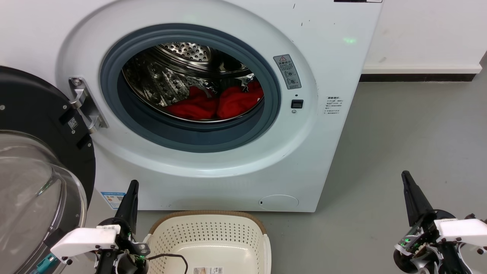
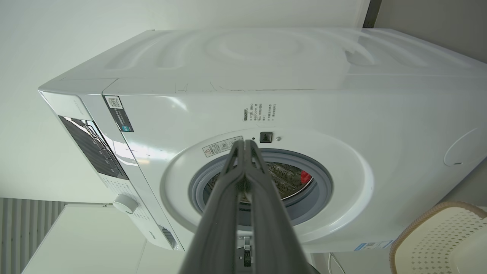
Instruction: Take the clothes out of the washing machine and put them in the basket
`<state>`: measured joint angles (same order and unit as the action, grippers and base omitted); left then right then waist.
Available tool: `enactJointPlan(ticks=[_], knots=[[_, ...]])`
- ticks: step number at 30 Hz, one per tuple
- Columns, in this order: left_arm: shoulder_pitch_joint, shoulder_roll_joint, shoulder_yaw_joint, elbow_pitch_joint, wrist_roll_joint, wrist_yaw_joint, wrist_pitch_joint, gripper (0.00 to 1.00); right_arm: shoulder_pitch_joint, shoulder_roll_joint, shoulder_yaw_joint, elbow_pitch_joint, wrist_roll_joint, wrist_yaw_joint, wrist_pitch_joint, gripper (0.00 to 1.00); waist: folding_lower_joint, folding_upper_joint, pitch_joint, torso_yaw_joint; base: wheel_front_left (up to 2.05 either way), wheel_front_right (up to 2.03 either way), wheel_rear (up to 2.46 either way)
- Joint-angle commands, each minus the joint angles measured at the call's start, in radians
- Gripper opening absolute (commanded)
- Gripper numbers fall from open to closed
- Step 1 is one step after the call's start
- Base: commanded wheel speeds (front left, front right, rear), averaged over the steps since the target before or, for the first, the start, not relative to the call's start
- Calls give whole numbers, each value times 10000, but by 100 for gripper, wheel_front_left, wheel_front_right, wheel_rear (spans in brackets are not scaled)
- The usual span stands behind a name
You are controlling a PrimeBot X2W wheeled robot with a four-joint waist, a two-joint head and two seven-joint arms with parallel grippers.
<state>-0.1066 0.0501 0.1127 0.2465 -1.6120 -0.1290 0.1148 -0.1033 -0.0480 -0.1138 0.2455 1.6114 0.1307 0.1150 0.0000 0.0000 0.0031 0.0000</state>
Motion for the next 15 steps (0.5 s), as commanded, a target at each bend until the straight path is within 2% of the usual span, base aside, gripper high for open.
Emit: enactJointPlan(ticks=[1, 15], knots=[[-60, 2, 26, -9, -22, -37, 15, 0, -123, -44, 11, 14, 35, 0, 10, 0, 0, 0, 0, 0, 0, 0, 0], [-60, 2, 26, -9, -22, -37, 15, 0, -123, -43, 11, 14, 35, 0, 10, 0, 0, 0, 0, 0, 0, 0, 0]])
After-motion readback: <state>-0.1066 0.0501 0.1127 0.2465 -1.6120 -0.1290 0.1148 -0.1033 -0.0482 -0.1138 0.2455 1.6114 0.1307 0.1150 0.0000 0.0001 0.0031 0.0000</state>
